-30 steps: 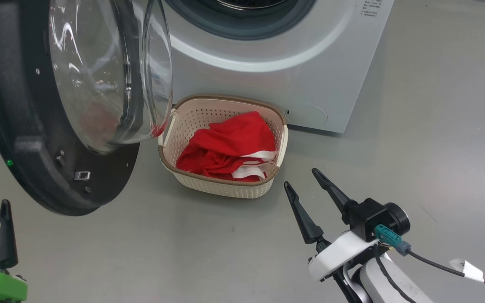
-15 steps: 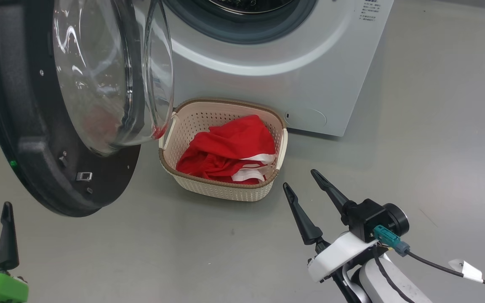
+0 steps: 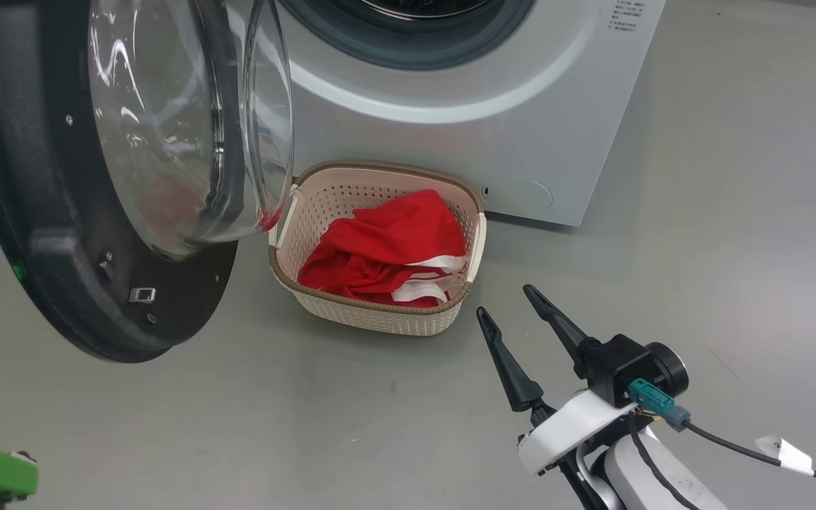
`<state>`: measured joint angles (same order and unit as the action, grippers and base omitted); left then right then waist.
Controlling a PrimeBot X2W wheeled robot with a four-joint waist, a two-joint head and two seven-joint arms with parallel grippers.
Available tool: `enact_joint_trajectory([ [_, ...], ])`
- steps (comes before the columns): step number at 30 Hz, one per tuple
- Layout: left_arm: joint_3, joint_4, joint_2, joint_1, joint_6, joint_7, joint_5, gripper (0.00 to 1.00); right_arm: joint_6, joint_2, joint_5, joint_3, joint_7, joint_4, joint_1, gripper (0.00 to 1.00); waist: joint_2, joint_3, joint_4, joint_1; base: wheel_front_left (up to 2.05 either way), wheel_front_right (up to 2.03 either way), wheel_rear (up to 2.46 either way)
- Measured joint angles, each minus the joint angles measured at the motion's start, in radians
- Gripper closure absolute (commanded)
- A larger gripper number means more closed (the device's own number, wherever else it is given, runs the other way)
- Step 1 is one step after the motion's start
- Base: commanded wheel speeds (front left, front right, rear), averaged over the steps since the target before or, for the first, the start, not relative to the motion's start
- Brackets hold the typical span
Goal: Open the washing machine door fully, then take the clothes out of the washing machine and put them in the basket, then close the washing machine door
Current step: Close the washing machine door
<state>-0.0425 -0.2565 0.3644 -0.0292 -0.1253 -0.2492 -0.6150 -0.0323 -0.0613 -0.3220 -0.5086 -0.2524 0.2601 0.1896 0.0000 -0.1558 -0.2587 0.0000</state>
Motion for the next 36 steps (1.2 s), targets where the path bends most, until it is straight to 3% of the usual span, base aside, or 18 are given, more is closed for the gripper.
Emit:
enact_joint_trajectory([
  [4, -0.013, 0.002, 0.007, -0.024, 0.0, -0.002, -0.031, 1.0, 0.001, 0.0, -0.001, 0.0, 0.0, -0.001, 0.0, 0.0, 0.0, -0.005, -0.002, 0.0, 0.0, 0.0, 0.0],
  [12, -0.031, 0.0, -0.023, -0.082, 0.0, 0.058, -0.255, 1.0, 0.001, 0.0, -0.002, -0.001, 0.0, -0.001, 0.0, 0.0, 0.0, -0.01, -0.001, 0.0, 0.0, 0.0, 0.0],
  [20, -0.094, -0.028, -0.134, -0.132, 0.0, 0.257, -0.622, 1.0, 0.001, 0.0, -0.003, -0.002, 0.0, -0.003, 0.0, 0.0, 0.0, -0.016, 0.005, 0.0, 0.0, 0.0, 0.0],
  [27, -0.166, -0.054, -0.159, -0.152, 0.002, 0.415, -0.843, 1.0, 0.008, 0.0, -0.003, -0.003, 0.0, -0.005, 0.0, 0.0, 0.0, -0.02, 0.01, 0.0, 0.0, 0.0, 0.0],
  [36, -0.197, -0.05, -0.199, -0.169, 0.054, 0.626, -1.087, 1.0, 0.008, 0.0, -0.003, -0.003, 0.0, -0.004, 0.0, 0.0, 0.0, -0.022, 0.008, 0.0, 0.0, 0.0, 0.0],
])
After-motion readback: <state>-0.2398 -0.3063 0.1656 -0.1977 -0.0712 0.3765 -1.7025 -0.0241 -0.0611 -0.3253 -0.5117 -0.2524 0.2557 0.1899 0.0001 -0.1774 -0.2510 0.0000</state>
